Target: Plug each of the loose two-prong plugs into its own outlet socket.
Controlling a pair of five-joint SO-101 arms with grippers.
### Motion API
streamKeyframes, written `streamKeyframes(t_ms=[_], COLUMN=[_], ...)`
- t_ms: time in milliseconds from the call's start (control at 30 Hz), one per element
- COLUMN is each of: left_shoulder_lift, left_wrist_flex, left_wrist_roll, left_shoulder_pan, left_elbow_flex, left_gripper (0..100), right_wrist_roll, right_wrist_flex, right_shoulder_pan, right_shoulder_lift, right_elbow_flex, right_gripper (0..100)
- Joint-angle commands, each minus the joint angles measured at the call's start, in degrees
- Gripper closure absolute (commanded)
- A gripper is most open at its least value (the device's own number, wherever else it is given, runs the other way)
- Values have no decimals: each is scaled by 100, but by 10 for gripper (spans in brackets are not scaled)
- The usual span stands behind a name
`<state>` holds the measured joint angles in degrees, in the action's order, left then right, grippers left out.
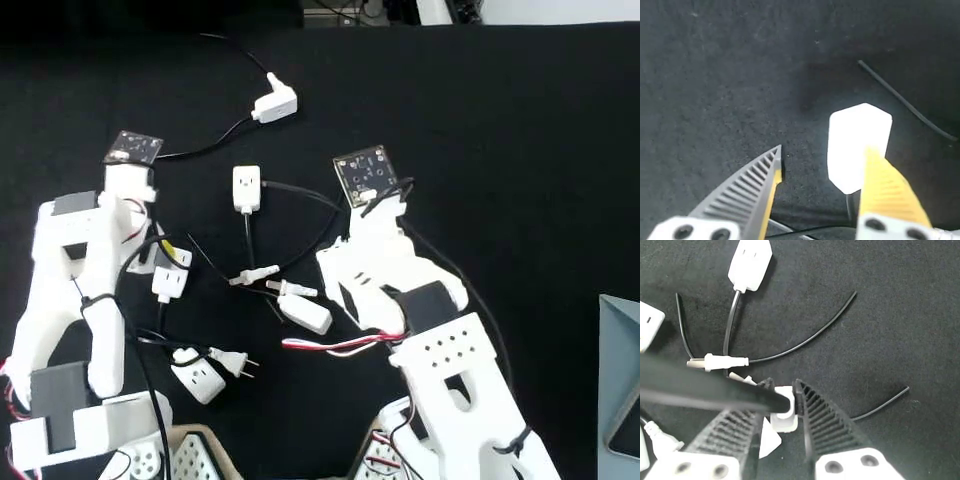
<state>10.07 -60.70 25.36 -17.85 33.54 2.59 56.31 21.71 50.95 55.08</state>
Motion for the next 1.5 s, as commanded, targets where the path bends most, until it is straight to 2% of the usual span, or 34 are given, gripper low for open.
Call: streamKeyframes(t_ms=[0,200,300,500,667,733,1000,1167,1333,1467], left_shoulder_lift=[-26,-536,-536,378,712,668,-44,-413,-422,-422], left_wrist_flex=[149,932,642,-440,-501,-484,695,1073,1055,1046], left_wrist_roll=[-35,-35,-88,-431,-404,-396,-404,-396,-396,-396], left_shoulder_pan=[-75,-84,-40,66,119,119,4,48,655,1174], left_elbow_flex=[-66,215,57,-470,-286,-145,523,567,567,646], left_gripper=[751,751,751,747,740,706,692,796,914,927], right_wrist_roll=[0,0,0,0,0,0,0,0,0,0], right_wrist_flex=[-18,-18,-18,-18,-9,0,9,0,0,-9], right_shoulder_pan=[-62,-62,-62,-62,-62,-62,-62,-62,-62,-79], right_shoulder_lift=[119,119,119,119,119,119,119,119,119,119], right_elbow_flex=[-57,-48,-48,-48,-48,-48,-48,-48,-48,-48], right_gripper=[986,986,986,986,986,986,986,986,986,986])
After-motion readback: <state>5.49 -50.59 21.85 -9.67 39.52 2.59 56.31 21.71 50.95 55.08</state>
